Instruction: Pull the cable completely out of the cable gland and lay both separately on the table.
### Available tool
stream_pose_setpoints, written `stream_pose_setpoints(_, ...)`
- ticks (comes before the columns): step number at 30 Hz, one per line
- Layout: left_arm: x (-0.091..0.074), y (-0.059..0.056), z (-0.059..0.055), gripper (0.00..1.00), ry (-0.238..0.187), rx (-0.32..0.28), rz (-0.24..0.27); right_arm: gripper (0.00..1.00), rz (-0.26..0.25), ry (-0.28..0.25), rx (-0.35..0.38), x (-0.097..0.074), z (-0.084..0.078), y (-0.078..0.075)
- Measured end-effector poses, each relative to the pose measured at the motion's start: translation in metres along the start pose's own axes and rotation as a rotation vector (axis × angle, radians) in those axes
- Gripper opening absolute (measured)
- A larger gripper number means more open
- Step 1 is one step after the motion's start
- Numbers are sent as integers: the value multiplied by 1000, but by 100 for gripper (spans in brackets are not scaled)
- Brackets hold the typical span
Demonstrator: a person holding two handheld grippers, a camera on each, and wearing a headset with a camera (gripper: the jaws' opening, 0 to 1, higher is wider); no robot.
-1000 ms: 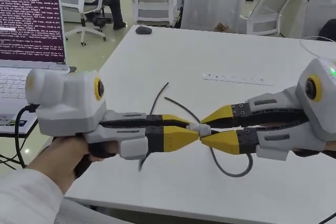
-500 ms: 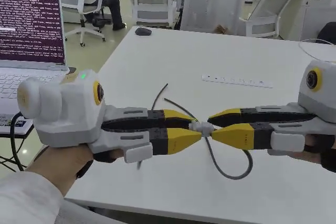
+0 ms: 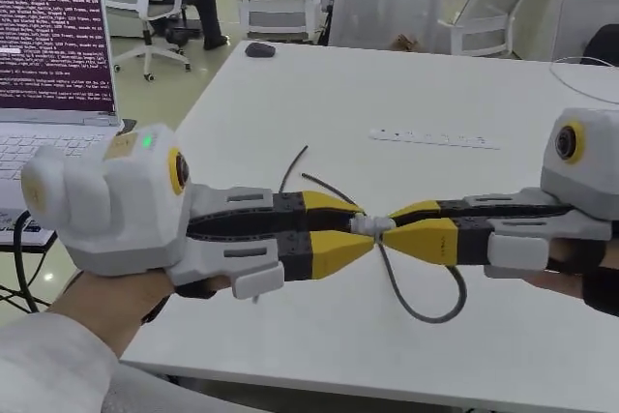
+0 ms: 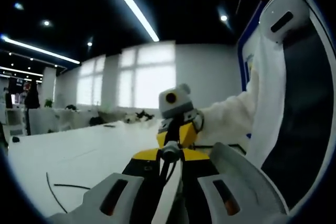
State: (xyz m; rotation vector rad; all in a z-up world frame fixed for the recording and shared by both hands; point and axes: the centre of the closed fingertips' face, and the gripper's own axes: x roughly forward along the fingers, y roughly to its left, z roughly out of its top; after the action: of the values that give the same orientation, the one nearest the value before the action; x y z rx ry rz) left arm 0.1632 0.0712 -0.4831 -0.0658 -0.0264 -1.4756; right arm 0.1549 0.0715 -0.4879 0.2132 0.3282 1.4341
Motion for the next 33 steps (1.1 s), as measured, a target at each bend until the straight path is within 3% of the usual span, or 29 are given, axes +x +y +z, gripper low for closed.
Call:
stream_pose_setpoints(6, -1, 2, 3, 16, -16, -3, 8, 13, 1, 3, -8, 1, 3, -1)
stream_pose_setpoints(10, -2, 3, 3, 16, -16, -31, 9, 12, -10, 14, -72, 1, 3, -1)
stream_pose_setpoints(14, -2, 2, 1, 15, -11, -96, -5, 12, -16, 35, -174, 1, 1, 2)
stream_pose_setpoints(20, -1, 2, -4, 15, 16, -197, -17, 12, -41, 73, -416, 2, -3, 3)
stream_pose_setpoints(26, 0, 4, -9, 15, 34, -281, -9, 12, -53, 87, -522, 3, -7, 2)
stream_pose_setpoints(29, -1, 4, -9, 15, 32, -281, -6, 13, -57, 82, -527, 3, -7, 0)
stream_pose_setpoints(33, 0, 4, -9, 15, 32, -260, 0, 13, -66, 69, -344, 0, -7, -4)
